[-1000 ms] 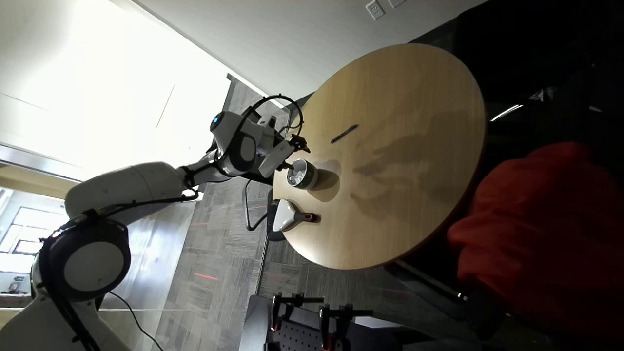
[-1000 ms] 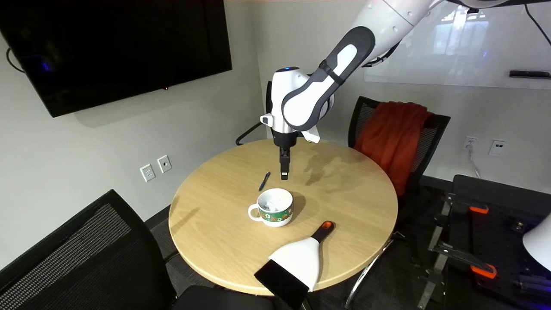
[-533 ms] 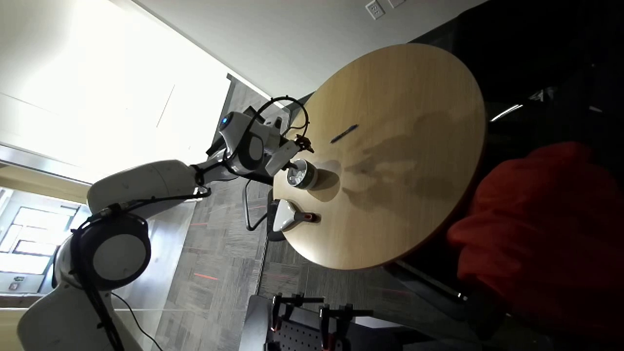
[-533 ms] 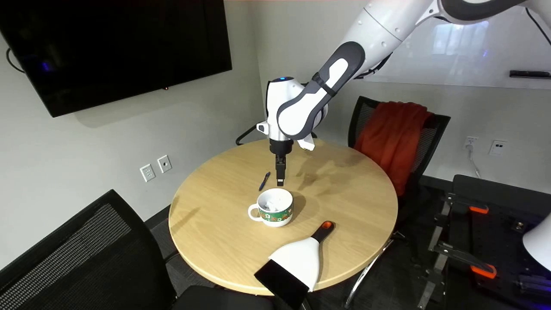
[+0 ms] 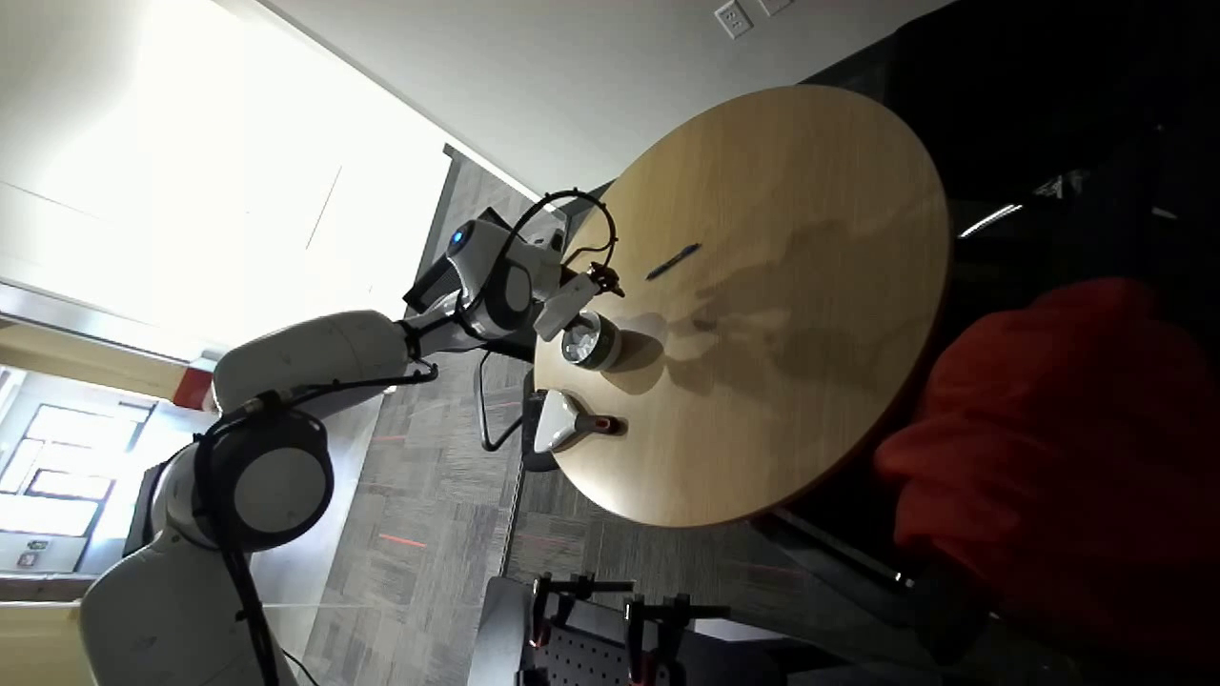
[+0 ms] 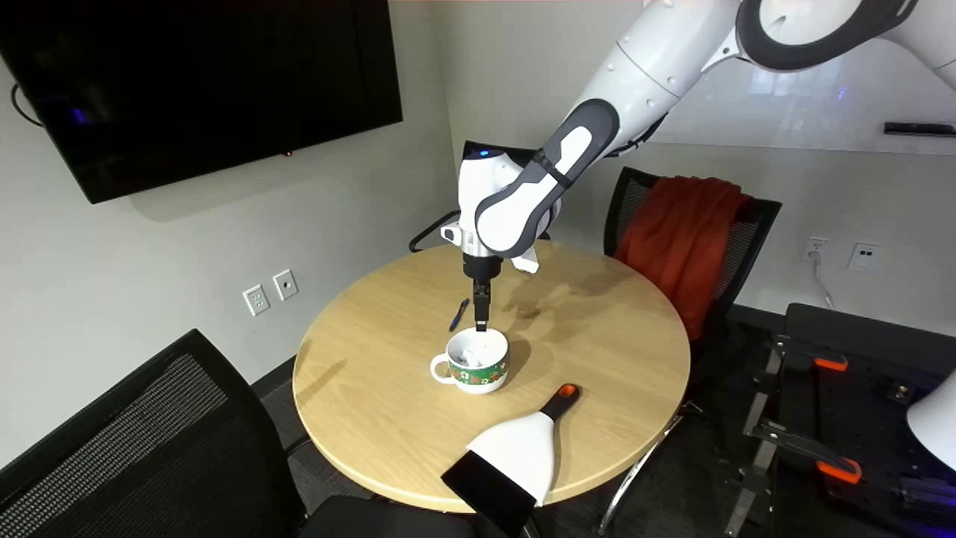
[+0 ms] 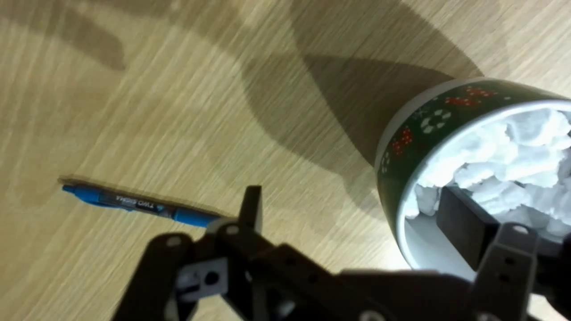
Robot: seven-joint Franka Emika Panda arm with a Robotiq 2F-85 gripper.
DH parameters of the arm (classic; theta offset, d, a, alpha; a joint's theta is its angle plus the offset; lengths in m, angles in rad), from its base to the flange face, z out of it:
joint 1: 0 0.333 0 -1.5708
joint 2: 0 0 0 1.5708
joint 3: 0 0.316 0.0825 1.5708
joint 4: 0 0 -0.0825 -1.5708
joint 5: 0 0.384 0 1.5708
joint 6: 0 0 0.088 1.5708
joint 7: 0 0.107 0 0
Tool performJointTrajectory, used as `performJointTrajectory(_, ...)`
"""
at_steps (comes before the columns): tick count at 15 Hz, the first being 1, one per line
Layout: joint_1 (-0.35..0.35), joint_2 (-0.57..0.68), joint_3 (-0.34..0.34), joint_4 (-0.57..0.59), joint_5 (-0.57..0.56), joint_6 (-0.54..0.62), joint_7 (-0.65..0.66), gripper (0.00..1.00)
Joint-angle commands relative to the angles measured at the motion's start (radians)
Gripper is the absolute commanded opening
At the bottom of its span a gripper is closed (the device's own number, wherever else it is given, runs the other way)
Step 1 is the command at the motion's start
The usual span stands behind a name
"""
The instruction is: Empty the mug on the table
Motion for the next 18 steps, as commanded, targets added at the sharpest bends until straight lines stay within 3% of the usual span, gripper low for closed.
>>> performJointTrajectory(1, 0.014, 0.052, -0.015, 0.062, -0.033, 0.020, 0.022, 1.00)
performJointTrajectory(7, 0.033, 0.107, -0.022, 0.115, -0.062, 0.011, 0.029, 1.00)
performJointTrajectory(8, 0.038, 0.114, -0.023, 0.121, -0.068, 0.012, 0.032, 0.75)
performJointTrajectory(10, 0.044, 0.127, -0.026, 0.134, -0.076, 0.012, 0.034, 0.66)
performJointTrajectory(18, 0.063, 0.150, -0.032, 0.168, -0.077, 0.001, 0.040, 0.05)
